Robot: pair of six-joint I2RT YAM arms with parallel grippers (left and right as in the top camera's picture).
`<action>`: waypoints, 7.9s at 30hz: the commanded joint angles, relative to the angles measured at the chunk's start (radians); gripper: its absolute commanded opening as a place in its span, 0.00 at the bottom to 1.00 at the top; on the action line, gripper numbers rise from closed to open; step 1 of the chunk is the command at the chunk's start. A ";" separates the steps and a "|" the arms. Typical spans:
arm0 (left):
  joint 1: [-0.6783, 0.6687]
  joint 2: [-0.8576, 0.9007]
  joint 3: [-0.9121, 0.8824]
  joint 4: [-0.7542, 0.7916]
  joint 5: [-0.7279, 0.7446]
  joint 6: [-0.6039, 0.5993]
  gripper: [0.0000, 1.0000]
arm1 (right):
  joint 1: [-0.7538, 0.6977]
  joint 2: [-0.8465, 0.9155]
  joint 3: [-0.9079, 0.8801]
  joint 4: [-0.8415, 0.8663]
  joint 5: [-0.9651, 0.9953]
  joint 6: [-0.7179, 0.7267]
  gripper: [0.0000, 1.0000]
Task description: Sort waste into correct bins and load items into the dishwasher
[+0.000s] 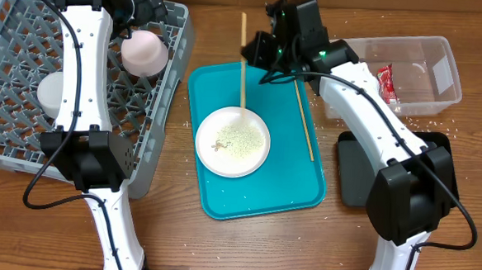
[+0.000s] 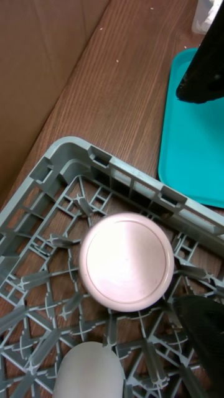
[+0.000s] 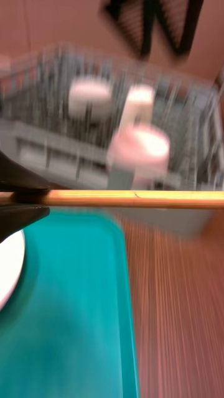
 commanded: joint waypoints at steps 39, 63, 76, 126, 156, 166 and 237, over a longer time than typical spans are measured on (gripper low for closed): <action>-0.006 -0.025 0.026 0.001 -0.003 -0.010 1.00 | 0.319 0.338 0.017 0.652 0.201 0.594 0.24; -0.006 -0.025 0.026 0.001 -0.003 -0.010 1.00 | 0.089 0.085 0.062 0.163 0.170 0.299 0.87; -0.006 -0.025 0.026 0.001 -0.003 -0.010 1.00 | -0.072 0.060 0.019 -0.478 0.358 -0.329 0.56; -0.006 -0.025 0.026 0.001 -0.003 -0.010 1.00 | -0.049 0.133 -0.219 -0.317 0.435 -0.240 0.04; -0.006 -0.025 0.026 0.001 -0.003 -0.010 1.00 | 0.235 0.184 0.095 0.360 0.121 0.587 0.04; -0.006 -0.025 0.026 0.001 -0.003 -0.010 1.00 | 0.287 0.300 0.095 0.501 0.118 0.674 0.04; -0.007 -0.025 0.026 0.005 0.159 -0.019 1.00 | -0.425 -0.295 0.101 -0.681 -0.023 -0.205 1.00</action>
